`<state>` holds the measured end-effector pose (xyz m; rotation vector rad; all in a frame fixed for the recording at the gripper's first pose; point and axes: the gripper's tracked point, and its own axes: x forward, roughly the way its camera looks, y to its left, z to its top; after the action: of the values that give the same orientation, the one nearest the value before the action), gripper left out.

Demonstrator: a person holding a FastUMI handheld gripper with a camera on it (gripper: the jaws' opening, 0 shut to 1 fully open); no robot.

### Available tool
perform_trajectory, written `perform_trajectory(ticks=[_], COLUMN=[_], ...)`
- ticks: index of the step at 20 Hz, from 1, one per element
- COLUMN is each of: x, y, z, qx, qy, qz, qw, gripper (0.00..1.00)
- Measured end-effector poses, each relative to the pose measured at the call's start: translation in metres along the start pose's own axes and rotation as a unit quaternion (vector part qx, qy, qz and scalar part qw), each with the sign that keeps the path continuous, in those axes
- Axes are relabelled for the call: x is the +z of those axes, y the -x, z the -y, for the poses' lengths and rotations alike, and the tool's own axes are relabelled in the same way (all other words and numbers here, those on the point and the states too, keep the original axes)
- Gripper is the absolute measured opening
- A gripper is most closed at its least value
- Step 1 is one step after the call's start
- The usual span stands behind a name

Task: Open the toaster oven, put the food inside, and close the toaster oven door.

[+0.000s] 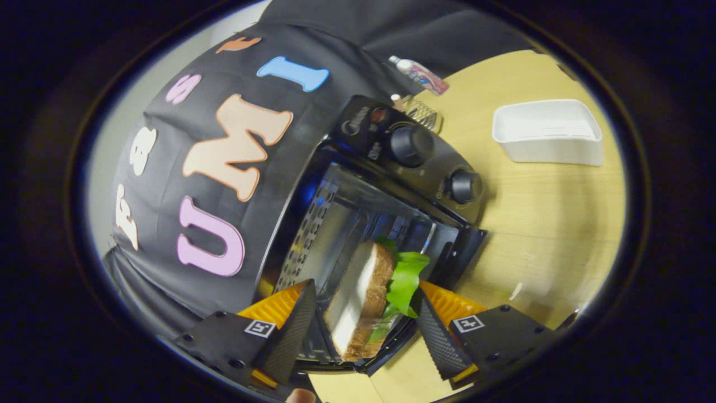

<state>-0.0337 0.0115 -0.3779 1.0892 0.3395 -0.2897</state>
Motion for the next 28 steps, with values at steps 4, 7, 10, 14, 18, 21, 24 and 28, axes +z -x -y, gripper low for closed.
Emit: perform_trajectory(ticks=[4,7,10,14,18,21,24,28], x=[-0.002,-0.005,-0.011,-0.018,-0.027,-0.029,-0.030,-0.027], y=[-0.001,0.000,0.005,0.014,0.038,0.070,0.101,0.138], z=[0.007,0.008,0.011,0.018,0.014,0.006,0.002,0.015], qx=[0.005,0.011,0.017,0.014,0.025,0.036,0.034,0.001], qy=[-0.050,-0.051,-0.065,-0.048,-0.011,0.068,0.180,0.354], qz=[-0.007,-0.014,-0.027,-0.032,-0.040,-0.042,-0.050,-0.050], qw=[0.999,0.999,0.997,0.998,0.999,0.996,0.982,0.934], gripper=[0.98,0.99,0.99,0.99,0.99,0.99,0.99,0.99])
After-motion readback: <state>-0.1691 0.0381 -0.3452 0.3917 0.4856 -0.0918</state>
